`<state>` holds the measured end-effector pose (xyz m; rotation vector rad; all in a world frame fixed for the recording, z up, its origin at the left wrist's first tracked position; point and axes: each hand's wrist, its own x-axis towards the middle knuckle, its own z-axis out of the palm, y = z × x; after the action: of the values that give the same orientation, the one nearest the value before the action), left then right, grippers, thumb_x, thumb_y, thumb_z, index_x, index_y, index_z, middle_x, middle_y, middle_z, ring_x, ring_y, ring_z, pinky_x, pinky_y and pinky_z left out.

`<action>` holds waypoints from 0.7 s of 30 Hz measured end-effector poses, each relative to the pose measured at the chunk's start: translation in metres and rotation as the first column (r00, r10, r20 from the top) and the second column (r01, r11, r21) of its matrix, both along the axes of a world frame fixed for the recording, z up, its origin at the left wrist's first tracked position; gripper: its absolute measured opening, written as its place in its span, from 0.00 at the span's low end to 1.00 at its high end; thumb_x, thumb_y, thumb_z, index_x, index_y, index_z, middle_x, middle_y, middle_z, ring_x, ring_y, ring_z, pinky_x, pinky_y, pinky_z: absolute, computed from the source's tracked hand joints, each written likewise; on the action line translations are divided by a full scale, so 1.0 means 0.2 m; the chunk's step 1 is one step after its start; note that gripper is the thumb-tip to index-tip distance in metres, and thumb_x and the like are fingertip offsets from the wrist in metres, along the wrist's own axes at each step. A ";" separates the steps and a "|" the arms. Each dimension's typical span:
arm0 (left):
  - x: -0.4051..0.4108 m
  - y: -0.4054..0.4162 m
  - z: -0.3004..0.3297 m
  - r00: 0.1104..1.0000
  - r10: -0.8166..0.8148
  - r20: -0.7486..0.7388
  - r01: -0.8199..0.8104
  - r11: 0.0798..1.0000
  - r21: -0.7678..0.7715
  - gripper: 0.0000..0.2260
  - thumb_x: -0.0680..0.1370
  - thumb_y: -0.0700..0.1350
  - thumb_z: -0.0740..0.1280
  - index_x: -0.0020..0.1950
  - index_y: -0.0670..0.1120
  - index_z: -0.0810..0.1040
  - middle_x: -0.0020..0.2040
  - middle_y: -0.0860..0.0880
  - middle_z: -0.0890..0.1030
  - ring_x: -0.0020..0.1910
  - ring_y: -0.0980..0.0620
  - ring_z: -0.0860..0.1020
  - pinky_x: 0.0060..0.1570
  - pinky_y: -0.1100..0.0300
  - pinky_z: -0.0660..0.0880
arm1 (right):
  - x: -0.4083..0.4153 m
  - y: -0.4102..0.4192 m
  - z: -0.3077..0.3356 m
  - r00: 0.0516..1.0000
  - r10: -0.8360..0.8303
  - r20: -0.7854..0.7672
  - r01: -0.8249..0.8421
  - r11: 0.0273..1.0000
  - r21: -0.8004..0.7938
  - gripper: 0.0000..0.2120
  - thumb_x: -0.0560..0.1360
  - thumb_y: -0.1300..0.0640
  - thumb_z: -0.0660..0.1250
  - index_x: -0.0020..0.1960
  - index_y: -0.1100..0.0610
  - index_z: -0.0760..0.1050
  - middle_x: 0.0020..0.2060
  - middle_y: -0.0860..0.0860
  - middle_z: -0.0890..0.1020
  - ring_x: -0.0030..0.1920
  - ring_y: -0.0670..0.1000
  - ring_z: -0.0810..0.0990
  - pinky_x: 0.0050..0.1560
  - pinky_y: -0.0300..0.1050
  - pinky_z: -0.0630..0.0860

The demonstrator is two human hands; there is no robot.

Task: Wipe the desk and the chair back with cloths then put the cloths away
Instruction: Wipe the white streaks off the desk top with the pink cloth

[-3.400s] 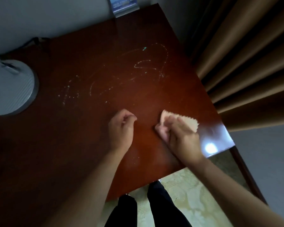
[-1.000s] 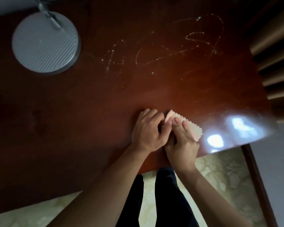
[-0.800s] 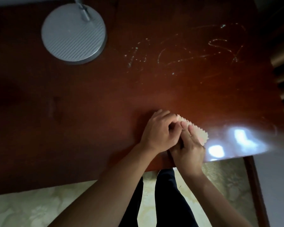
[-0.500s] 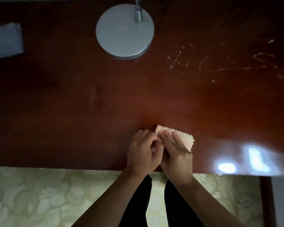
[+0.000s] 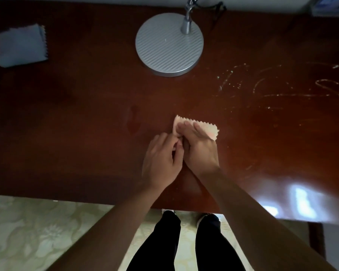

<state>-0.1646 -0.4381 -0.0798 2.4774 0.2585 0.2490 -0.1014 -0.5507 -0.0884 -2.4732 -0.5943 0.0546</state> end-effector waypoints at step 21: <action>0.51 -0.17 0.01 0.966 -0.260 -0.007 0.259 0.958 0.120 0.05 0.78 0.44 0.64 0.49 0.44 0.79 0.44 0.48 0.78 0.45 0.47 0.76 0.45 0.55 0.73 | 0.37 -0.25 0.08 0.936 -0.311 -0.168 0.306 0.950 -0.054 0.17 0.77 0.54 0.64 0.66 0.53 0.76 0.65 0.53 0.78 0.71 0.57 0.70 0.61 0.55 0.74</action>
<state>-0.0616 -0.4713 -0.0787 2.5942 -0.0903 0.1686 -0.0266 -0.6015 -0.0733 -2.5253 -0.1271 0.1549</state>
